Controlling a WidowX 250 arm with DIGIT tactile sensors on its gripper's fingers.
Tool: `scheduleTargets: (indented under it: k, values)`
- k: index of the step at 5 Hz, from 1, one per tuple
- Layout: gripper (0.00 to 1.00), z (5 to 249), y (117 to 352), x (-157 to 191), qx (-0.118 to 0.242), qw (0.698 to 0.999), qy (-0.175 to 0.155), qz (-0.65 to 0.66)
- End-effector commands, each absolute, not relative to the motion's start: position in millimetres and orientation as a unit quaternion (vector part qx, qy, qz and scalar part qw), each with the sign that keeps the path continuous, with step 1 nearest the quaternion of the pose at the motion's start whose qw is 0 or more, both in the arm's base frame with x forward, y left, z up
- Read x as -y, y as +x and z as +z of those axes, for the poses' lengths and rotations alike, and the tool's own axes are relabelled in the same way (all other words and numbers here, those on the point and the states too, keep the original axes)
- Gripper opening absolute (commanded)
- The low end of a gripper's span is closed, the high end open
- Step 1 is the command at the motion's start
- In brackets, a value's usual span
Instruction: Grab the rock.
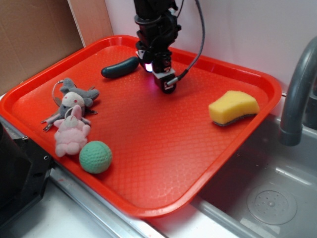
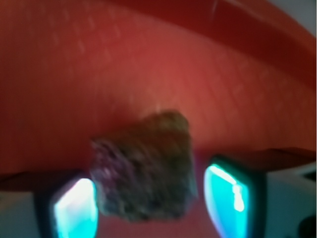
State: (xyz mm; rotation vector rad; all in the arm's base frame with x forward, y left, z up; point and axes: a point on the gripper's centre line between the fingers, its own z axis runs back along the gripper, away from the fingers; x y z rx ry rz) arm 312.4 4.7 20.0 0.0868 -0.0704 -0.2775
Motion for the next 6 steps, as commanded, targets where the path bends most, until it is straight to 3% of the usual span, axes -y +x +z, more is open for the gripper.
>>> scheduleTargets:
  k: [1,2,3,4,5,6]
  values:
    - [0.0,82.6,282.5,2.8,0.074,0.99,0.02,-0.115]
    - [0.0,128.8,247.5,6.9,0.094,0.992,0.015,-0.081]
    - [0.0,152.7,225.2,9.4,0.108,0.992,0.031,-0.05]
    - [0.0,164.5,217.2,13.4,0.11,0.992,0.039,-0.038]
    - [0.0,191.4,201.7,18.8,0.107,0.993,0.046,0.034]
    - [0.0,200.5,198.8,14.1,0.089,0.991,0.016,0.101]
